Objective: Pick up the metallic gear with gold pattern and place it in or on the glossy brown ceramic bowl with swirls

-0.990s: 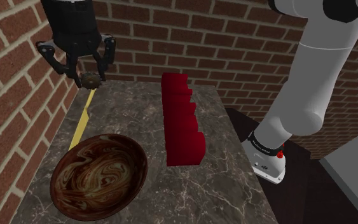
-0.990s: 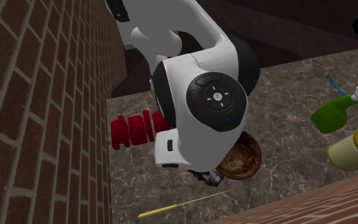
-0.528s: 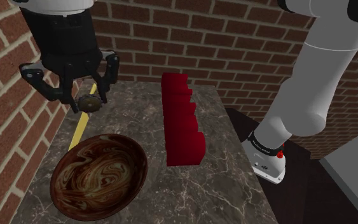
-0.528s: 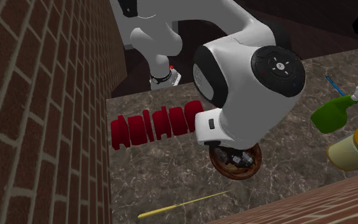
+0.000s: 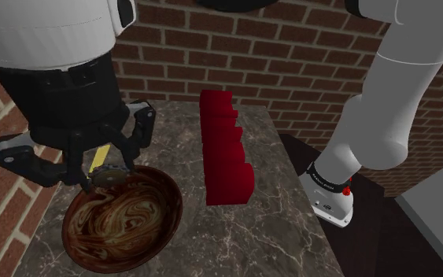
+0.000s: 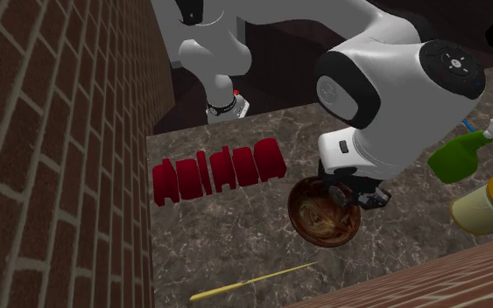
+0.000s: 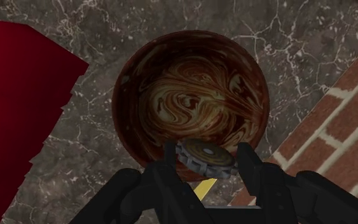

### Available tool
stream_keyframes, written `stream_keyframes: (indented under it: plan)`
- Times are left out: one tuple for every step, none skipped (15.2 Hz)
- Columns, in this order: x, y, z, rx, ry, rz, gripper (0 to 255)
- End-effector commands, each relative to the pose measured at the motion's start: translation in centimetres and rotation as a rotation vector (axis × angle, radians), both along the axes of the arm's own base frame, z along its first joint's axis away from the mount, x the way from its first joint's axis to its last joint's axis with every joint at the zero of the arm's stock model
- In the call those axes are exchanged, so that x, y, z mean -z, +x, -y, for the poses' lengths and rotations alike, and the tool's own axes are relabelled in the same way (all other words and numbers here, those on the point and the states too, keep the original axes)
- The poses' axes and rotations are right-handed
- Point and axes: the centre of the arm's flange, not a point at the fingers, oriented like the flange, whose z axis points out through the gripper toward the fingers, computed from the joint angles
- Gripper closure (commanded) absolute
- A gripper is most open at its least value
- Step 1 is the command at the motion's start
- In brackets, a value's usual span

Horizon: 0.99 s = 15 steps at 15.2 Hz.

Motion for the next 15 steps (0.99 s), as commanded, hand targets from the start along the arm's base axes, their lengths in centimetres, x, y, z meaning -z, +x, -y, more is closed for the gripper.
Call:
stream_keyframes:
  plan:
    - [0.8,-0.2,-0.1,0.001,0.000,0.000,255]
    - [1.4,-0.2,-0.1,0.001,0.000,0.000,255]
    - [1.9,-0.2,-0.1,0.001,0.000,0.000,255]
    - [2.4,-0.2,-0.1,0.001,0.000,0.000,255]
    - [3.0,-0.2,-0.1,0.001,0.000,0.000,255]
    - [3.5,-0.2,-0.1,0.001,0.000,0.000,255]
    - [4.0,-0.2,-0.1,0.001,0.000,0.000,255]
    - [4.5,-0.2,-0.1,0.001,0.000,0.000,255]
    - [5.1,-0.2,-0.1,0.001,0.000,0.000,255]
    - [5.6,-0.2,-0.1,0.001,0.000,0.000,255]
    - [6.1,-0.2,-0.1,0.001,0.000,0.000,255]
    - [7.1,-0.2,-0.1,0.001,0.000,0.000,255]
    - [7.1,-0.2,-0.1,0.001,0.000,0.000,255]
    - [7.1,-0.2,-0.1,0.001,0.000,0.000,255]
    - [7.1,-0.2,-0.1,0.001,0.000,0.000,255]
